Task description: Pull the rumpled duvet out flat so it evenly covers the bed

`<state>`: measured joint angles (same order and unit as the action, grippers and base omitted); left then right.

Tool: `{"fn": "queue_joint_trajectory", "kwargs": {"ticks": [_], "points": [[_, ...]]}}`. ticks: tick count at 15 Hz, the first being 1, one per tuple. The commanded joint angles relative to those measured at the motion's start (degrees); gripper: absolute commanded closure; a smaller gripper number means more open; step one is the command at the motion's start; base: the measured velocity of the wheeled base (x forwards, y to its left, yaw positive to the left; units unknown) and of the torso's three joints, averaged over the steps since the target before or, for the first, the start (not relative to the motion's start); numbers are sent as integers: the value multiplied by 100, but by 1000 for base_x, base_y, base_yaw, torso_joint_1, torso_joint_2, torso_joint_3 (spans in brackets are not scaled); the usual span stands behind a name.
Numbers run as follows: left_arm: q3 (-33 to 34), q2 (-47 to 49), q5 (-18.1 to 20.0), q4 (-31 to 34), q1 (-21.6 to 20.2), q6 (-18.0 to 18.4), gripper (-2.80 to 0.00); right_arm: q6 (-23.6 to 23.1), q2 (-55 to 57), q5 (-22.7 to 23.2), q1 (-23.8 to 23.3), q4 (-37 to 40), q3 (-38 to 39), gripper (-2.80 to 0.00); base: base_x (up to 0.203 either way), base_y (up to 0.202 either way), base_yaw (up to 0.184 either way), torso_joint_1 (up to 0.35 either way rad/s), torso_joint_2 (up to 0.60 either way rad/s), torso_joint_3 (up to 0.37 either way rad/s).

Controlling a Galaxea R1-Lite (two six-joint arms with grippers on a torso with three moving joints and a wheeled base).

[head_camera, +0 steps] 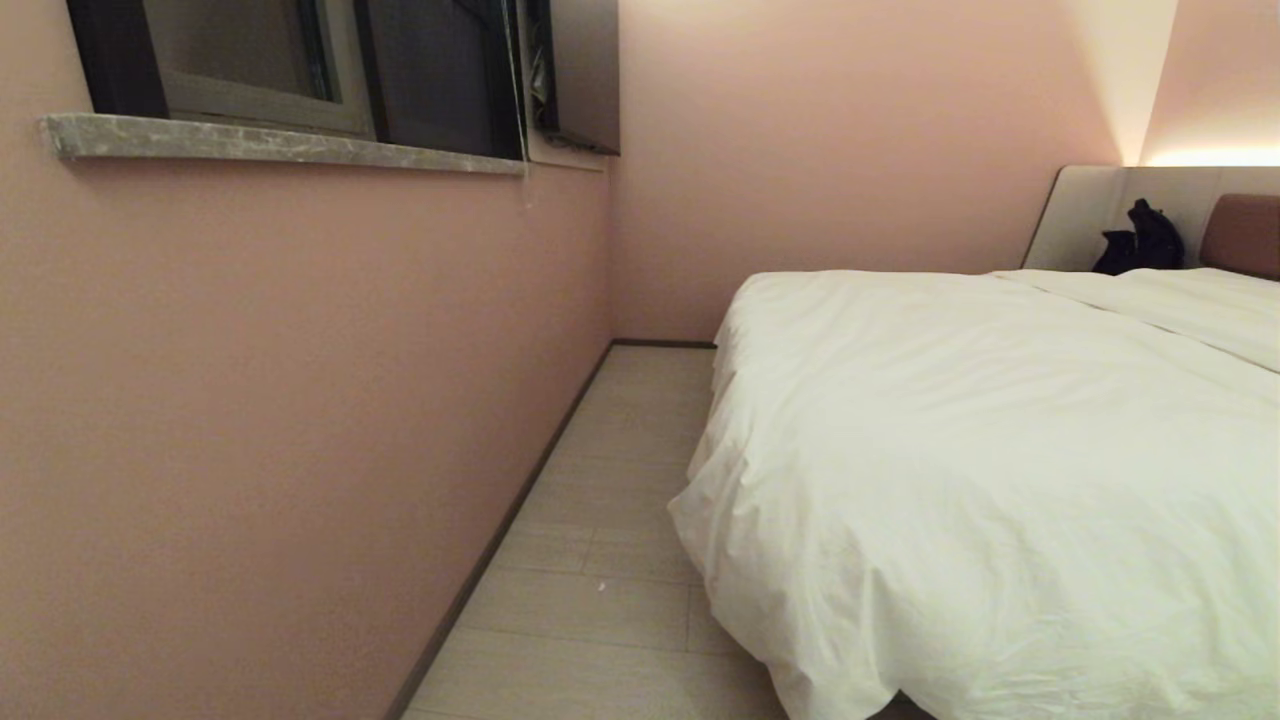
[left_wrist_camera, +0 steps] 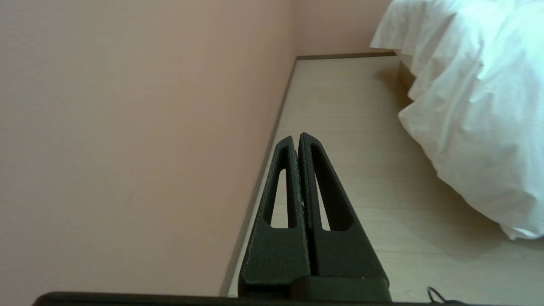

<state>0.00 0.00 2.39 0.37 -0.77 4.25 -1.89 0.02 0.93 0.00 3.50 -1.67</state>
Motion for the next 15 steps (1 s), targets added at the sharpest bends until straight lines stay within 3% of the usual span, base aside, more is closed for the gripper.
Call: {"fn": "queue_joint_trajectory", "kwargs": {"ticks": [1, 15], "points": [[0, 9, -2, -4, -2, 14, 0, -4, -2, 4, 0, 2, 0, 0, 0, 0, 0, 0, 0, 0], [0, 9, -2, -10, -2, -74, 0, -13, -2, 4, 0, 2, 0, 0, 0, 0, 0, 0, 0, 0]]}}
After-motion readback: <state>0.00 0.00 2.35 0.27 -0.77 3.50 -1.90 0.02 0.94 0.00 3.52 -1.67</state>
